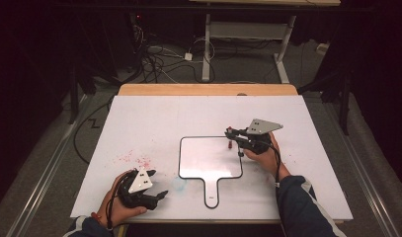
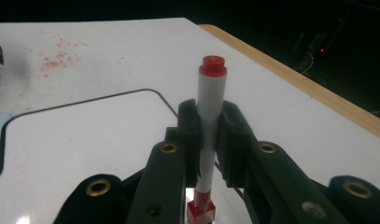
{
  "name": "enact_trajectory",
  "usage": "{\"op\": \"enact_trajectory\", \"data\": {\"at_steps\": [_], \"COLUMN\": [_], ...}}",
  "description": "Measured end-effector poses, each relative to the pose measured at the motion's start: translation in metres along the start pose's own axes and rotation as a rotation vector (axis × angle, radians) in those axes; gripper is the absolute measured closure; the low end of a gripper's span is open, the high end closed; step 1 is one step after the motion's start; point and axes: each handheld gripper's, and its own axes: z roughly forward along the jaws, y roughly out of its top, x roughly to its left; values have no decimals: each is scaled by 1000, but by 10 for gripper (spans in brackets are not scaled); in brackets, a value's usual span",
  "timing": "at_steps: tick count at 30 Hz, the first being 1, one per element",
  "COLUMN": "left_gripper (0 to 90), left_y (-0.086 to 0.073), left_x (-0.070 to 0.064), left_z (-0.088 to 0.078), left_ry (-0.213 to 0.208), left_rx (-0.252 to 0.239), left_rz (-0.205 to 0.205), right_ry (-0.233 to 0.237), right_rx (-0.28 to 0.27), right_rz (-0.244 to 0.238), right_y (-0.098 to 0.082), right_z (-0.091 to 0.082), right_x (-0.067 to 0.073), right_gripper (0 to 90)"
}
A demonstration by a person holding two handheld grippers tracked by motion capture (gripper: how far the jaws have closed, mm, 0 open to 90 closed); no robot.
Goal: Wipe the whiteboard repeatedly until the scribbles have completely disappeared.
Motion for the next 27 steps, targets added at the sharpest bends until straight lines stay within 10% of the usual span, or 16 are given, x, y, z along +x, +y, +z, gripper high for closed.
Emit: {"op": "enact_trajectory", "data": {"at_steps": [17,27], "left_gripper": [207,207], "left_y": [1,0], "left_x": [0,1], "left_z": [0,0], "left_ry": [-2,-8], "left_rx": [-3,-7], "left_rz": [-5,-2], "right_ry": [-68,13], "right_rx": [-4,-42], "right_rz": [5,11], "right_y": [-4,22], "right_z": [3,33], "right_x": [-18,-7], "right_gripper": [816,815]}}
